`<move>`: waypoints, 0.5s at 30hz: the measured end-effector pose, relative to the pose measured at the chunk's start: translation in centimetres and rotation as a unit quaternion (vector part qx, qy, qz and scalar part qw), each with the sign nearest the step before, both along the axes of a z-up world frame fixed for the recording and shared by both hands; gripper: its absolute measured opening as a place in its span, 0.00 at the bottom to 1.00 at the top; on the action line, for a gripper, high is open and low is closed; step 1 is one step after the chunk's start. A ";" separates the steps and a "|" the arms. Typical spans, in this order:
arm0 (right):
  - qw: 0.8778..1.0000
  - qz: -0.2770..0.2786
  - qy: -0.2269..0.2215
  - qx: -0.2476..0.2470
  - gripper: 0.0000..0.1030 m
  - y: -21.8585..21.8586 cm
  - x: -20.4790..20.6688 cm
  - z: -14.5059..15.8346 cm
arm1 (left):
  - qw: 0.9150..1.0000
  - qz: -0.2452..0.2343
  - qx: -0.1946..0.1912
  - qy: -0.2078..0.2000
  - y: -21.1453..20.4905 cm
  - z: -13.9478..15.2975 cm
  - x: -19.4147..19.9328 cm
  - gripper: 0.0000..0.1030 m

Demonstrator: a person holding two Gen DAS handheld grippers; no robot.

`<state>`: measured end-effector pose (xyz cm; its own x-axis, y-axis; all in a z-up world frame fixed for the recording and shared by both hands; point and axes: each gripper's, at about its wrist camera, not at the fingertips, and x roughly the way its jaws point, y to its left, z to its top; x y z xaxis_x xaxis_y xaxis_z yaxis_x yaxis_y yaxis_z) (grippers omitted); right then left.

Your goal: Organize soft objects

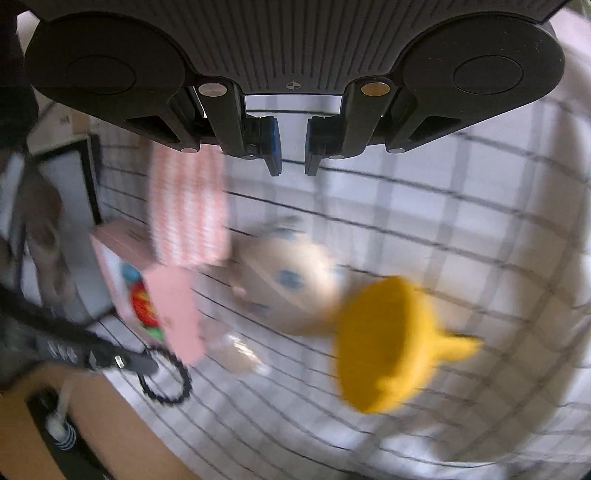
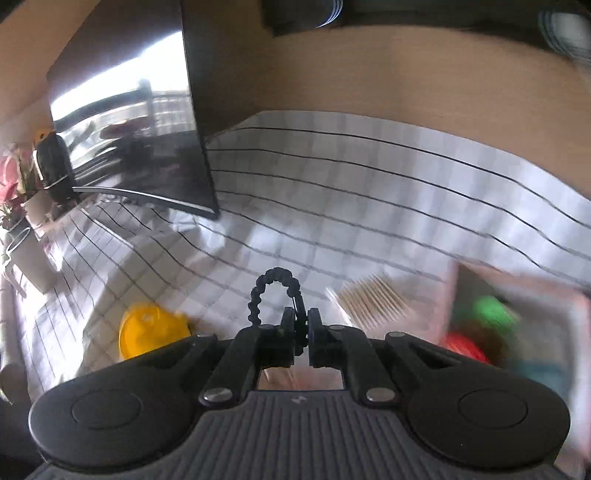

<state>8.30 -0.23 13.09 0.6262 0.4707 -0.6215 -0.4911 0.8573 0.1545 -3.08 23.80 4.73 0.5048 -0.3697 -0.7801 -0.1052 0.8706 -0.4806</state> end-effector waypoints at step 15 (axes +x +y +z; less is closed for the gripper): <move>0.979 -0.169 0.038 -0.111 0.07 -11.6 -13.9 -11.3 | 0.997 -0.072 0.027 -0.023 -12.2 1.2 4.9 0.16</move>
